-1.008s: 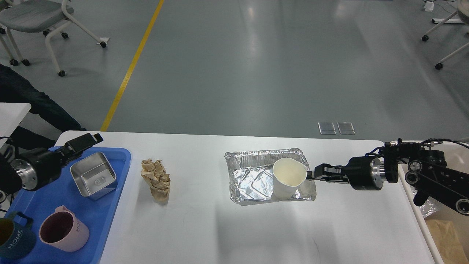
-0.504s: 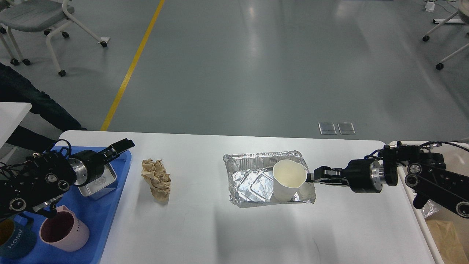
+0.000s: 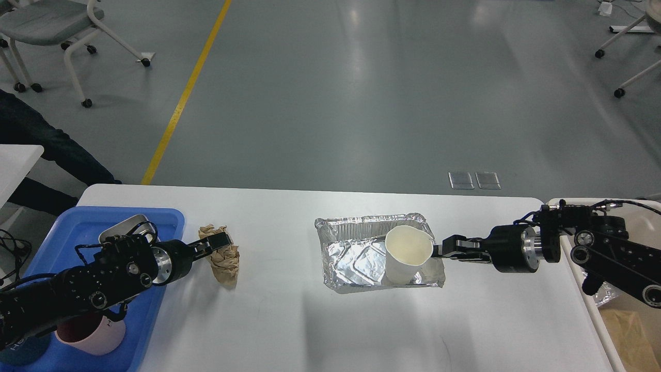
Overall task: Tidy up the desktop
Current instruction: 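Reach the left gripper to the crumpled brown wrapper and grasp it, then lift the brown wrapper with the left gripper and drop it into the foil tray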
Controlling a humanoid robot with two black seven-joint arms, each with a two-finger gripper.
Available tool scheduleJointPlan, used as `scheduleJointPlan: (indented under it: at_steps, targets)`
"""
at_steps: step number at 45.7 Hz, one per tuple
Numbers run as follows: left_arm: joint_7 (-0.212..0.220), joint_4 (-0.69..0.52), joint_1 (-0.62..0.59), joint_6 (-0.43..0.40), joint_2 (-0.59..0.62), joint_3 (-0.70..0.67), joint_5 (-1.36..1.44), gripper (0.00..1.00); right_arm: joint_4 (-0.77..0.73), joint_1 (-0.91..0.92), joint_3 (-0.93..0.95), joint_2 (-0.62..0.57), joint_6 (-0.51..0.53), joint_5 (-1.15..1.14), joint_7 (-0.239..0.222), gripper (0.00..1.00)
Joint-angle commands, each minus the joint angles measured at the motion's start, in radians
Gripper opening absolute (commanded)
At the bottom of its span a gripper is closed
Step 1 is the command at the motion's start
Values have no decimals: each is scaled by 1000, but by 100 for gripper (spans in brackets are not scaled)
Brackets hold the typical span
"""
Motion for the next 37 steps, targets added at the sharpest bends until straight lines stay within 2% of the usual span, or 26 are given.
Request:
scheduleJointPlan:
  at_steps: [1, 6, 10, 14, 25, 37]
  targets:
    - [-5, 8, -14, -5, -23, 10, 22, 35, 0, 2, 1, 0, -1, 0, 0, 0]
    - [-16, 8, -14, -6, -31, 10, 24, 15, 0, 0, 0, 0, -5, 0, 0, 0]
    - [-66, 8, -11, -16, -31, 10, 24, 1, 0, 0, 1, 0, -5, 0, 0, 0]
    - [-106, 8, -14, -20, -24, 10, 24, 0, -2, 0, 0, 0, -5, 0, 0, 0]
    - [-129, -35, -71, -88, 87, 7, 25, 0, -2, 2, 0, 1, -6, 0, 0, 0]
    - [-134, -242, -200, -143, 315, 7, 27, 0, -3, 2, 0, 1, -6, 0, 0, 0]
